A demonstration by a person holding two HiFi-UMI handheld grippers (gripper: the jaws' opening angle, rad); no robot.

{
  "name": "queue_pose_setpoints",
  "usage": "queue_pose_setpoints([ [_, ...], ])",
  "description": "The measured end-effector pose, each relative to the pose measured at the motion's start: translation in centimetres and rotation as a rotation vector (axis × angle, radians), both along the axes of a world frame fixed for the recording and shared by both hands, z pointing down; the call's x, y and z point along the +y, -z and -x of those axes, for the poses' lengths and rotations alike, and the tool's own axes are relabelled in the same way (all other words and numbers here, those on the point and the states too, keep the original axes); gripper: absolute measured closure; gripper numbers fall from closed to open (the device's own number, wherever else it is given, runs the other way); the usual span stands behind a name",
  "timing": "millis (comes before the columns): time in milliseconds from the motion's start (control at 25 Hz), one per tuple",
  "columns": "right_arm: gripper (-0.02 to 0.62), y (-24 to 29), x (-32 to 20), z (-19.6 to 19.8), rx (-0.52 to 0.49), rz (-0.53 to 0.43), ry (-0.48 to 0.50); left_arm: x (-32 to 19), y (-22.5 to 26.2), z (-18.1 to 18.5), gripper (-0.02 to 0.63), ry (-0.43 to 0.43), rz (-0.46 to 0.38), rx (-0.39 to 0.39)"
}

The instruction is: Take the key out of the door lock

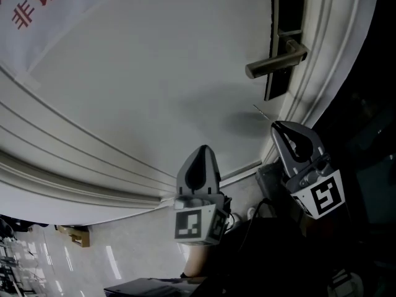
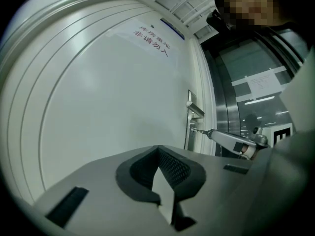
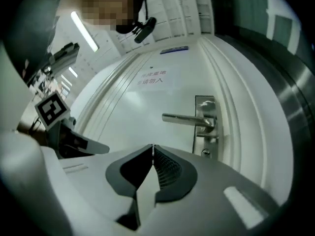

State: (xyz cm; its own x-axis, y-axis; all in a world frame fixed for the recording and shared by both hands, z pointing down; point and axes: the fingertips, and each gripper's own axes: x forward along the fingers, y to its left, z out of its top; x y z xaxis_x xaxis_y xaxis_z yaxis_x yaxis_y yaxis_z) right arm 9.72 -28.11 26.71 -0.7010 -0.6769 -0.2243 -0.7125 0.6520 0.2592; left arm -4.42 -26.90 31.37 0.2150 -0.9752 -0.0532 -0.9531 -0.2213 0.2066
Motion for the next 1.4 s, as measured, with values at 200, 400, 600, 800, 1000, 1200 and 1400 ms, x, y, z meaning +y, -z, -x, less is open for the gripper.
queue_pose_setpoints([
  [200, 0.584, -0.4, 1.0, 1.8, -0.166, 0.145, 0.186, 0.9, 0.0, 0.9, 0.606, 0.013, 0.008, 0.002],
  [400, 0.584, -0.8, 2.3, 4.1, -0.163, 0.191, 0.242, 2.1, -0.1, 1.8, 0.606, 0.002, 0.021, 0.030],
  [600, 0.584, -2.1, 3.9, 5.1, -0.208, 0.269, 0.292, 3.3, -1.3, 1.7, 0.606, -0.016, 0.053, 0.039],
  [800, 0.584, -2.6, 5.0, 4.6, -0.236, 0.303, 0.346, 4.6, -1.5, 0.8, 0.606, 0.010, 0.056, 0.043],
  [1000, 0.584, -2.5, 6.3, 3.4, -0.227, 0.315, 0.396, 5.9, -2.2, -0.4, 0.606, 0.056, 0.085, 0.058],
  [1200, 0.584, -2.6, 7.8, 2.3, -0.240, 0.332, 0.425, 8.0, -1.6, -1.5, 0.606, 0.069, 0.068, 0.060],
  [1400, 0.584, -2.2, 8.7, 2.1, -0.262, 0.325, 0.427, 8.5, -0.7, -2.1, 0.606, 0.039, 0.046, 0.048],
])
